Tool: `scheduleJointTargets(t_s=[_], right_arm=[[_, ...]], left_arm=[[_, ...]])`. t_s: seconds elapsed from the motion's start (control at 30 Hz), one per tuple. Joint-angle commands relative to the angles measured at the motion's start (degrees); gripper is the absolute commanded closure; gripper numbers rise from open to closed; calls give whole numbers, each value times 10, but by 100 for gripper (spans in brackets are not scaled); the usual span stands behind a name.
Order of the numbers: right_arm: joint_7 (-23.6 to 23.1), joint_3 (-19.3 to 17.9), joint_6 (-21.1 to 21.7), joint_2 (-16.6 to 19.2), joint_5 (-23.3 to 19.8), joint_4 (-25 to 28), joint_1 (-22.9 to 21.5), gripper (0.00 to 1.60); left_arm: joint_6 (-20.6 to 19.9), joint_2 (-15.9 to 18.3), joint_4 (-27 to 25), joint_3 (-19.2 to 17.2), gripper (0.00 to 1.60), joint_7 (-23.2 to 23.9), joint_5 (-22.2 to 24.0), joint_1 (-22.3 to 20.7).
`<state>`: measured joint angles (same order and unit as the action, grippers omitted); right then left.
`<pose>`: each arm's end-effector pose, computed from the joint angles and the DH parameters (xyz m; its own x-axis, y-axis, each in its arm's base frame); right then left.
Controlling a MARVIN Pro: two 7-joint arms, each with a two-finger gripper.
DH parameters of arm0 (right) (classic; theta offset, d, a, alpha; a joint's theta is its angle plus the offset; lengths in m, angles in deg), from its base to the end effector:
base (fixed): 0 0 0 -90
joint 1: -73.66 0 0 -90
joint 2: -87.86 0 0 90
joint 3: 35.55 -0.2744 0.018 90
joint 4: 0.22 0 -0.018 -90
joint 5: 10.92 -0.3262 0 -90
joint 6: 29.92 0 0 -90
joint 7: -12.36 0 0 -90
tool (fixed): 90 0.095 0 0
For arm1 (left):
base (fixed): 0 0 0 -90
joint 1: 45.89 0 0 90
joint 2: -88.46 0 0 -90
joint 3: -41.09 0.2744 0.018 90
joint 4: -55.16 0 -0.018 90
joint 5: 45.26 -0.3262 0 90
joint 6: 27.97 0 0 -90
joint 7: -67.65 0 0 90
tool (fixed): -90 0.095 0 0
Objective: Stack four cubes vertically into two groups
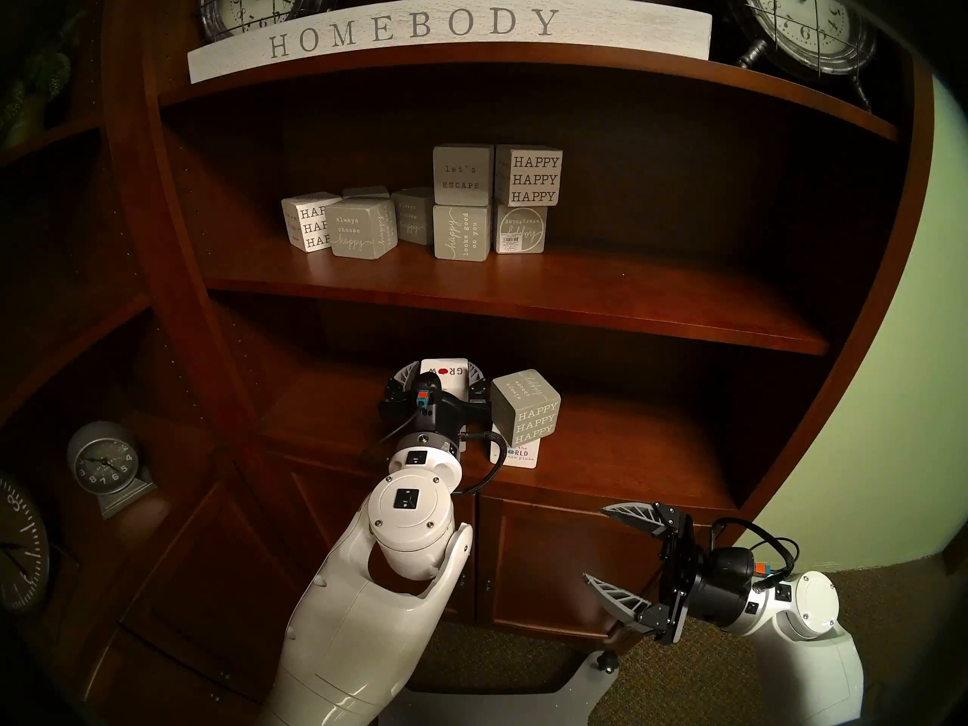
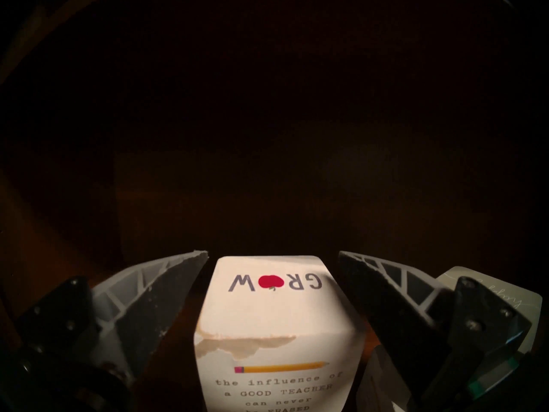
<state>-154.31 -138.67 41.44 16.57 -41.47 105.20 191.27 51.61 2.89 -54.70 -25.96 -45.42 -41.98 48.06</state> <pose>0.2469 -0.0512 -0.2863 -0.1900 -0.1063 0.9760 0.9124 -0.3862 0.1356 0.3857 -0.1162 -0.2047 -0.0600 0.0391 0.9974 -0.0177 -0.9991 0.0381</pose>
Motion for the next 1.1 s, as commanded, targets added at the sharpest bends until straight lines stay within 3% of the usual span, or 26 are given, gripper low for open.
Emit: scheduleJointTargets(t_s=[0.0, 0.27, 0.57, 0.9, 1.07], right_arm=[[0, 0, 1, -2, -4, 6, -2, 0], [-1, -1, 1, -3, -3, 6, -3, 0], [-3, -2, 2, -5, 0, 5, -4, 0], [-5, -3, 2, -7, 2, 4, -5, 0], [-7, 3, 1, -11, 6, 5, -7, 0]], left_arm=[[2, 5, -35, -1, 0, 2, -4, -2], [-26, 47, -82, -29, 0, 8, -17, 23], [-31, 120, -149, -123, 0, 18, 3, 106], [-27, 191, -174, -197, 0, 80, 32, 188], [-23, 206, -174, -227, 0, 105, 46, 214]])
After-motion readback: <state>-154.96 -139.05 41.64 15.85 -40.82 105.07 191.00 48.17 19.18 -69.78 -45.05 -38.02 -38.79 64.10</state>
